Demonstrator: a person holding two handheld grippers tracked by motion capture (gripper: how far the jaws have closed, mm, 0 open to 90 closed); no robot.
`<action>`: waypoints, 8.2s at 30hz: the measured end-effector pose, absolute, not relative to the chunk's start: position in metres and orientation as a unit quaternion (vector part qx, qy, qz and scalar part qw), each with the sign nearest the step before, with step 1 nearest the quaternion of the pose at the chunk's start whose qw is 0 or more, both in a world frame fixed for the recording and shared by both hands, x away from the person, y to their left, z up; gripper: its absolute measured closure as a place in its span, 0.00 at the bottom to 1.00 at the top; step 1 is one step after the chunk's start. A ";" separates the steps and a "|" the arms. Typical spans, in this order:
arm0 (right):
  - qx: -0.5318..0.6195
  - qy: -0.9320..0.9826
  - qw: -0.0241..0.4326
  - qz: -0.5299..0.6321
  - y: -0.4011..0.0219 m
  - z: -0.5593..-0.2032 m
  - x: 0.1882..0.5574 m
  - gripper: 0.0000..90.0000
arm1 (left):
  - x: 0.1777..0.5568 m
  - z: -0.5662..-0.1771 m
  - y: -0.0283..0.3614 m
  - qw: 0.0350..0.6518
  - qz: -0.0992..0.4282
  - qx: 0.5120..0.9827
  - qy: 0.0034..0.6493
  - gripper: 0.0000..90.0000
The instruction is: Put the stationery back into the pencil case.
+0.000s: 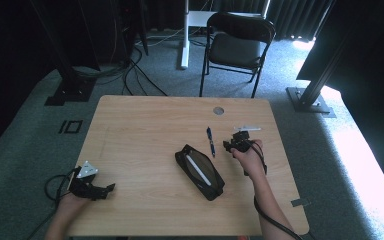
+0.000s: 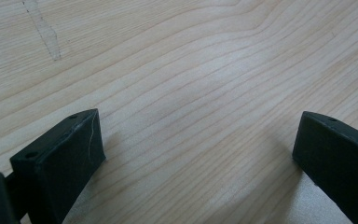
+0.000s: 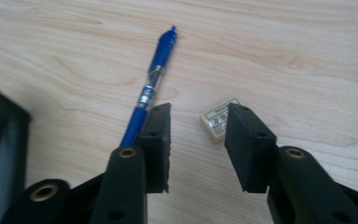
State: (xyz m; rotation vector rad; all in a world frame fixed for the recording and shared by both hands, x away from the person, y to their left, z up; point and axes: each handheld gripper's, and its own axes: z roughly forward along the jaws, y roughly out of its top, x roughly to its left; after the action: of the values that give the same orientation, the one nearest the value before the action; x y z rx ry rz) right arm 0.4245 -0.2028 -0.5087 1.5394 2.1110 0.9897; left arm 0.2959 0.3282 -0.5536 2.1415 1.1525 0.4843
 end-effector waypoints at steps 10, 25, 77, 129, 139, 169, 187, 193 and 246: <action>0.600 0.707 0.170 0.333 -0.202 -0.528 0.448 0.65 | 0.296 -0.554 0.328 0.325 0.185 0.817 0.439 0.02; 0.599 0.719 0.184 0.301 -0.189 -0.538 0.455 0.67 | 0.296 -0.554 0.328 0.325 0.185 0.817 0.440 0.02; 0.484 0.774 0.189 0.362 -0.191 -0.456 0.395 0.76 | 0.296 -0.554 0.328 0.325 0.185 0.817 0.439 0.02; 0.355 0.854 0.128 0.358 -0.103 -0.458 0.351 0.76 | 0.296 -0.554 0.328 0.325 0.185 0.817 0.439 0.02; 0.360 0.869 0.119 0.318 -0.091 -0.476 0.357 0.76 | 0.296 -0.554 0.328 0.325 0.185 0.817 0.439 0.02; 0.350 0.881 0.106 0.301 -0.079 -0.484 0.362 0.70 | 0.296 -0.554 0.328 0.325 0.185 0.817 0.439 0.02; 0.393 0.818 0.167 0.386 -0.130 -0.443 0.376 0.68 | 0.296 -0.554 0.328 0.325 0.185 0.817 0.439 0.02; 0.422 0.806 0.179 0.375 -0.141 -0.455 0.393 0.68 | 0.296 -0.554 0.328 0.325 0.185 0.817 0.439 0.02; 0.505 0.779 0.197 0.313 -0.144 -0.541 0.470 0.87 | 0.296 -0.554 0.328 0.325 0.185 0.817 0.440 0.02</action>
State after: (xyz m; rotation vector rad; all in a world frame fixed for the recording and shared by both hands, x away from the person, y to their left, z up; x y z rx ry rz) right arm 0.4704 -0.1439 -0.5414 1.4152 2.1823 0.8772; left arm 0.2958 0.3282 -0.5536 2.1416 1.1525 0.4845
